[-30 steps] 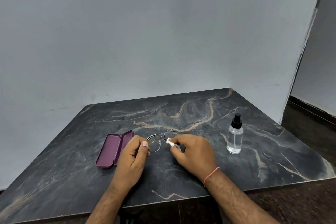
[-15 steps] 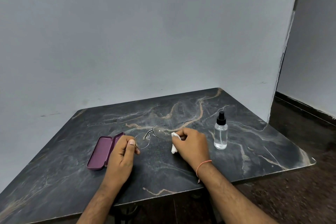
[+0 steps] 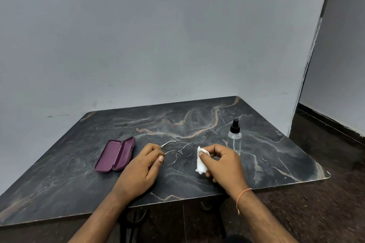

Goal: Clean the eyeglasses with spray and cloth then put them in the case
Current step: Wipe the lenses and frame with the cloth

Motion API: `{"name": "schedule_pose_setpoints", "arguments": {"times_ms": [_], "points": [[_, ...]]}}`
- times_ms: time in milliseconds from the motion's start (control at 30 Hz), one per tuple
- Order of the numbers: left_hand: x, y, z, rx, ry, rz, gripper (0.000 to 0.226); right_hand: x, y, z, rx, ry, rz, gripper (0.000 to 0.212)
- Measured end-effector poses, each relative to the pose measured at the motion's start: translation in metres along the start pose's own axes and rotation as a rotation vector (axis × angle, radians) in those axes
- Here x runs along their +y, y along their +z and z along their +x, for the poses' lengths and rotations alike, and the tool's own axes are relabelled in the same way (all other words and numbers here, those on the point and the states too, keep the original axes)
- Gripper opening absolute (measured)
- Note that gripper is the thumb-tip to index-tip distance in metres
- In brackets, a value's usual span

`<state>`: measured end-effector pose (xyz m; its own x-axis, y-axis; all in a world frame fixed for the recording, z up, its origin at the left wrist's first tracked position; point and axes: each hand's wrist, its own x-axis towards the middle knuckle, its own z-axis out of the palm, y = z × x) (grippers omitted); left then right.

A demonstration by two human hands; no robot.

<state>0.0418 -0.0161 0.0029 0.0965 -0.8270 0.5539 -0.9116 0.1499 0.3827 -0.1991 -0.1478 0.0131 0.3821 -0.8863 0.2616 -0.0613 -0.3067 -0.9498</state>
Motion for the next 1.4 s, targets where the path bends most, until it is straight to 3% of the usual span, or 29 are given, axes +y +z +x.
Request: {"name": "schedule_pose_setpoints", "arguments": {"times_ms": [367,967,1400], "points": [[0.003,0.002,-0.003,-0.001,-0.011,0.205,0.023,0.000,0.000,0.000,-0.052,-0.014,0.028,0.010],[0.005,0.001,-0.004,0.047,-0.073,0.129,0.036,-0.001,0.004,0.001,-0.045,-0.016,-0.005,0.016],[0.007,-0.005,-0.011,0.138,0.190,0.031,0.044,-0.026,0.057,0.008,-0.121,0.177,0.238,0.014]]}}
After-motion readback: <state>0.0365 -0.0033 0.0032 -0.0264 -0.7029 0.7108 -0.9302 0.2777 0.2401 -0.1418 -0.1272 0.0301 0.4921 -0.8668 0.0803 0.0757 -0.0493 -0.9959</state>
